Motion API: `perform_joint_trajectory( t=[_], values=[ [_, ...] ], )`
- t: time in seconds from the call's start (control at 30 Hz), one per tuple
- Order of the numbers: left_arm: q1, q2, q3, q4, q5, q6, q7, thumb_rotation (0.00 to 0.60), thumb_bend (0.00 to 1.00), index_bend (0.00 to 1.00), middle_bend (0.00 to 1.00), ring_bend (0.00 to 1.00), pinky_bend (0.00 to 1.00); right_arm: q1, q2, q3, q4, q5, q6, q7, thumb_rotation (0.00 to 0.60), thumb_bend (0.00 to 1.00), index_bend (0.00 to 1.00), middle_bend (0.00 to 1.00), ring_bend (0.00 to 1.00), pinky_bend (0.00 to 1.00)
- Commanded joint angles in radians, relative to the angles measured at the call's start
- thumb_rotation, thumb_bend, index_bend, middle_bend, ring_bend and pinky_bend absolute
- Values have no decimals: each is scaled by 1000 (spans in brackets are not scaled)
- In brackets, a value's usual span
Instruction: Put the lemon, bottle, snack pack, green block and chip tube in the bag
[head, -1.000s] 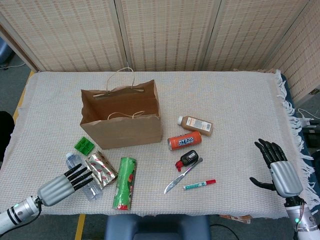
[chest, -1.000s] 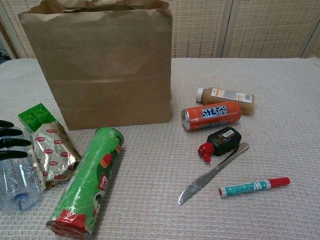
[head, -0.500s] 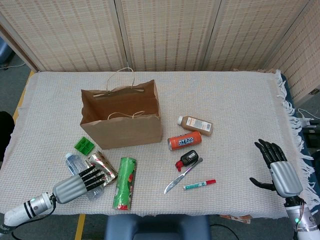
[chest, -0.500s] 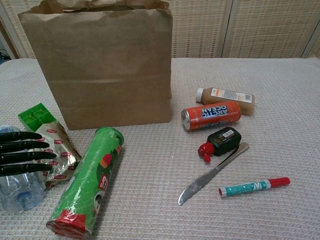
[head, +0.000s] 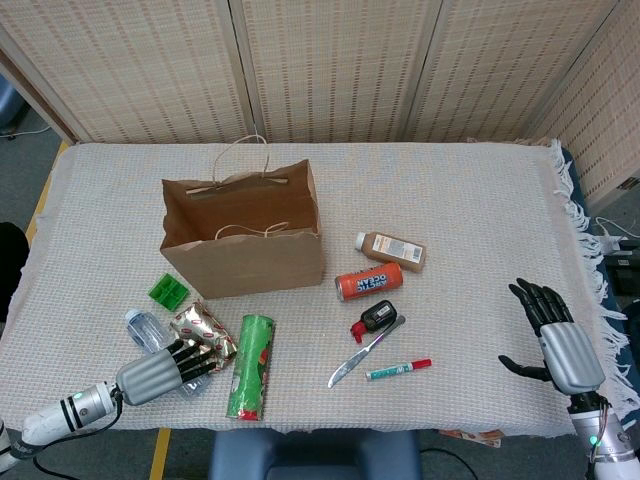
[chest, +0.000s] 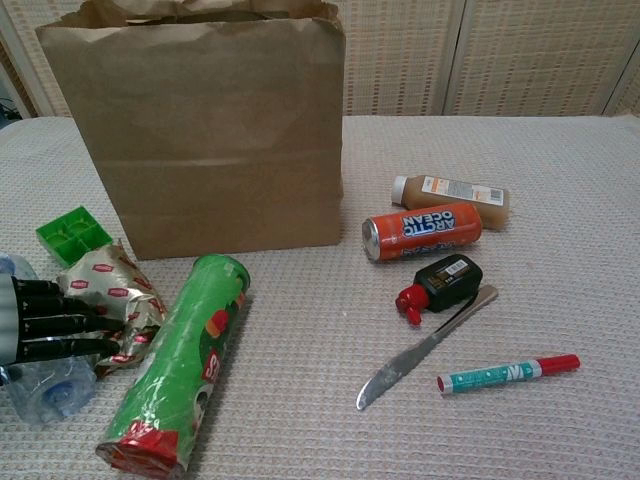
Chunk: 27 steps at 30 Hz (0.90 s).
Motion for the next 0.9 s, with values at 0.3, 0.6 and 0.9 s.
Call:
perform_joint_trajectory(
  t=[0.3, 0.6, 0.9],
  values=[
    [86, 101, -74, -106, -119, 189, -30, 600, 612, 699, 672, 654, 731, 0, 0, 0, -1, -2, 1, 1, 600, 33, 0, 0, 0, 0],
    [178, 77, -295, -275, -414, 310, -139, 600, 611, 711, 679, 657, 727, -3, -4, 2, 2, -1, 7, -4, 600, 33, 0, 0, 0, 0],
    [147, 90, -586, -659, -751, 247, -226, 600, 613, 708, 679, 657, 712, -1, -8, 2, 5, -5, 7, -11, 600, 33, 0, 0, 0, 0]
  ],
)
